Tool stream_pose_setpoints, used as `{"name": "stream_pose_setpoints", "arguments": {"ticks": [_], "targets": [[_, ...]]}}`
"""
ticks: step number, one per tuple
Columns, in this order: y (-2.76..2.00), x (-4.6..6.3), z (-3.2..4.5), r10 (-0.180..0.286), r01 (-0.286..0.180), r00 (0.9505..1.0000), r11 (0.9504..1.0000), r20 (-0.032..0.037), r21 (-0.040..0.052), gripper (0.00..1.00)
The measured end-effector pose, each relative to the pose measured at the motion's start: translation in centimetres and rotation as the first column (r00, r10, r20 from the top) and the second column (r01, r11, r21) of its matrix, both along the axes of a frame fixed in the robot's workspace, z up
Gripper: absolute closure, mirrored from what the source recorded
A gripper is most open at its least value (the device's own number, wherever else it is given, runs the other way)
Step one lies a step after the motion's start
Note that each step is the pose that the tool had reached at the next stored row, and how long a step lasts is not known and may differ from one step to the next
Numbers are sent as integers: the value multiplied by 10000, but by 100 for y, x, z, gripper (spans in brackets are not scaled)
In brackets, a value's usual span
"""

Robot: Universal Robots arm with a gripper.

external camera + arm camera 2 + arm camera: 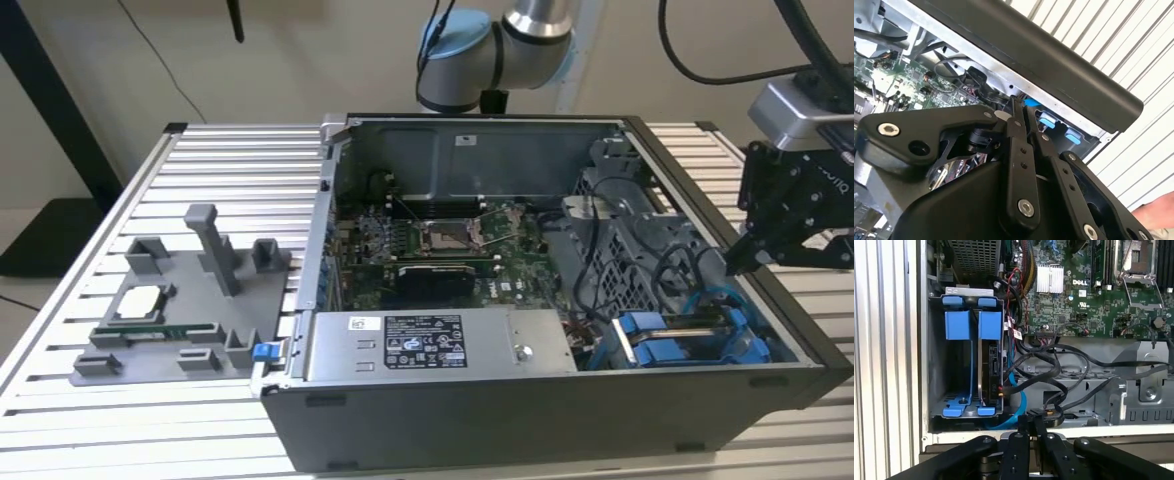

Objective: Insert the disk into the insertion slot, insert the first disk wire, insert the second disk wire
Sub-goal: 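Insert the second disk wire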

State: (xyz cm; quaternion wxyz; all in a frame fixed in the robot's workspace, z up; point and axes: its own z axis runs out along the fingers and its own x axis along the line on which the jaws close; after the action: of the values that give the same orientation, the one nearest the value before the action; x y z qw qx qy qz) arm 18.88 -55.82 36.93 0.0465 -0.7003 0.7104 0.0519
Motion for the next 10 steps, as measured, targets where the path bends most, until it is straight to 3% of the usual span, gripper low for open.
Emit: {"name": "stream_pose_setpoints", "arguments": {"ticks": [6, 10], "targets": [[-1, -64, 80, -13, 13, 10000, 9998, 0, 182, 100], [-6, -113, 126, -16, 16, 10000, 9998, -1, 222, 100]]}}
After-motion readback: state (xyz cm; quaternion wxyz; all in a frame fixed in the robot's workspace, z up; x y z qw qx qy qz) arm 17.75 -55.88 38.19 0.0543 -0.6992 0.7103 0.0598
